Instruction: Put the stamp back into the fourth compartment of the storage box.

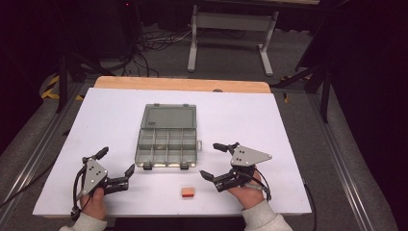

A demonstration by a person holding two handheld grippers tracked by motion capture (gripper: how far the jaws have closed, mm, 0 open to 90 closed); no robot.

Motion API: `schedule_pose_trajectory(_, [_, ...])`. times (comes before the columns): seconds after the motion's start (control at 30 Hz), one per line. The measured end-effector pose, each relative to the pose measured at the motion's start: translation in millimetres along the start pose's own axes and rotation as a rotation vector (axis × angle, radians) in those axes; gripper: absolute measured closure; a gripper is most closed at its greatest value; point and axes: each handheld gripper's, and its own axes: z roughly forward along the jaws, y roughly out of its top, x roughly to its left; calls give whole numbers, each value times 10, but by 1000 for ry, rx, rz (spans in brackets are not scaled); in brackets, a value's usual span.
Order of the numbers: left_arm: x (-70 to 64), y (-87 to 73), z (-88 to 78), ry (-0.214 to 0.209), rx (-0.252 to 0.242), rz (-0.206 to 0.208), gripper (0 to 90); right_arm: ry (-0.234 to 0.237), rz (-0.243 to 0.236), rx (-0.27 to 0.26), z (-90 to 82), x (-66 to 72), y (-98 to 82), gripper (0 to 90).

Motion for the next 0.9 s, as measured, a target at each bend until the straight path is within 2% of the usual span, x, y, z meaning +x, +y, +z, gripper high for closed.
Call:
schedule_pose_trajectory(0.23, [-4, 1, 2, 1, 2, 1, 3, 30, -23, 39, 124, 34, 88, 109])
schedule_pose_trajectory(0.3, [-4, 1, 2, 0, 2, 1, 3, 24, -32, 64, 163, 61, 120, 132])
schedule_pose_trajectory(0.4, [-4, 1, 2, 0, 1, 2, 3, 17, -35, 69, 201, 96, 152, 154])
schedule_pose_trajectory(0.9, [-9, 0, 3, -2, 2, -1, 3, 91, -44, 126, 407, 99, 232, 160])
